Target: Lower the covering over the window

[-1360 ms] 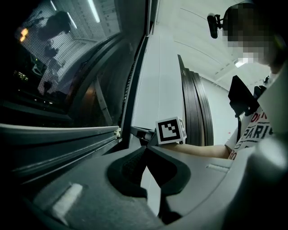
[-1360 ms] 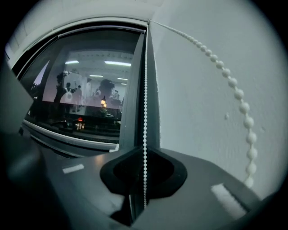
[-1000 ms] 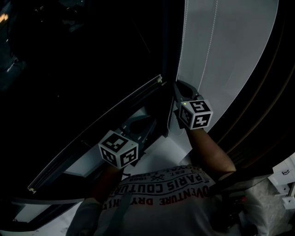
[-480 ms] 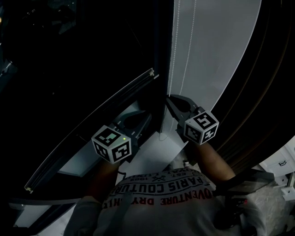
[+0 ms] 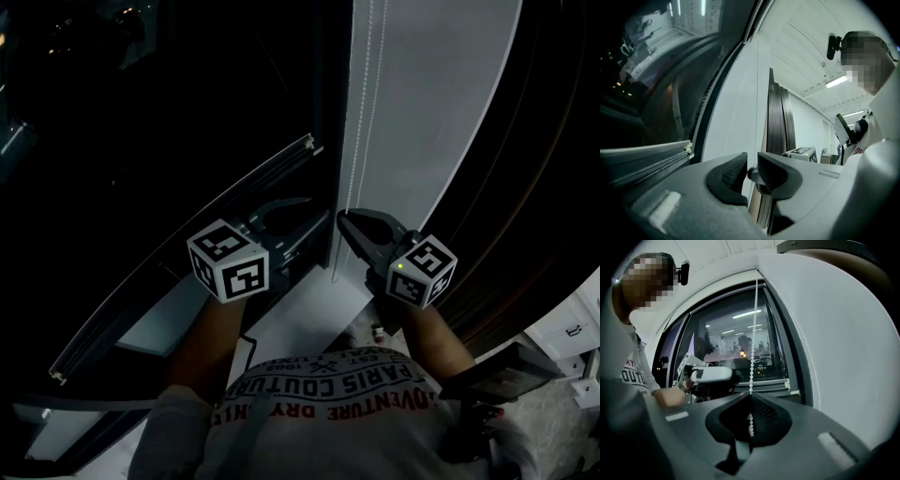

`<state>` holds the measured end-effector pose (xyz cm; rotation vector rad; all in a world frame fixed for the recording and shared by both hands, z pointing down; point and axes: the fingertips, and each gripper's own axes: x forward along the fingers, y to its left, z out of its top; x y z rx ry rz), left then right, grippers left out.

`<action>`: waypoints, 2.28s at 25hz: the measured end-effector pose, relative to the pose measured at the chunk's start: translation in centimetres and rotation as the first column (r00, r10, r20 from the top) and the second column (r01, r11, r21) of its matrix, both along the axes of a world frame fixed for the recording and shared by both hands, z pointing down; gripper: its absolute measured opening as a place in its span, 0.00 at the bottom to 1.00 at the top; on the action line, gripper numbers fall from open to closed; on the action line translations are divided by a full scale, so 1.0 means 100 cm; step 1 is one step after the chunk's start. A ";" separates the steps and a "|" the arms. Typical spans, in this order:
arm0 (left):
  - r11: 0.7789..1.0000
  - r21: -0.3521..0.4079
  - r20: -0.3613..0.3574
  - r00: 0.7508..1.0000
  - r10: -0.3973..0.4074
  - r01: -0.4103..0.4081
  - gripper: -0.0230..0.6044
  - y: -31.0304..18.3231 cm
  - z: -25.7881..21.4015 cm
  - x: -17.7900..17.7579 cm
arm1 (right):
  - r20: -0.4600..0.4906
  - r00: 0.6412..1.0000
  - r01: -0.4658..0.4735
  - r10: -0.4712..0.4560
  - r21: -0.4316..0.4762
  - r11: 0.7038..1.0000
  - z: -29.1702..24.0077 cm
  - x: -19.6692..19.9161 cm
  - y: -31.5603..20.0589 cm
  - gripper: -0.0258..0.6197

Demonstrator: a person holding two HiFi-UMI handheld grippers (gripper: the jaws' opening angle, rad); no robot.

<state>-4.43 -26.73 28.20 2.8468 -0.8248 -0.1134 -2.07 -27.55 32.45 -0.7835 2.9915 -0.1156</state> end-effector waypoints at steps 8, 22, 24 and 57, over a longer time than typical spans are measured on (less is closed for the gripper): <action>0.994 0.085 0.052 0.996 0.071 -0.075 0.19 -0.009 -0.046 0.032 | 0.014 0.999 0.040 -0.040 -0.014 0.999 -0.001 -0.002 0.010 0.05; 0.990 0.082 0.069 0.992 0.110 -0.115 0.05 -0.006 -0.045 0.048 | 0.040 0.999 0.037 -0.037 0.003 0.999 0.000 0.006 0.017 0.05; 0.988 0.091 0.077 0.990 0.120 -0.127 0.05 -0.003 -0.043 0.049 | 0.043 0.998 0.039 -0.039 0.005 0.999 0.003 0.008 0.018 0.05; 0.990 -0.133 0.147 0.987 0.064 -0.044 0.05 0.011 0.165 0.061 | -0.153 0.987 -0.006 -0.042 -0.299 0.954 0.213 0.020 0.042 0.05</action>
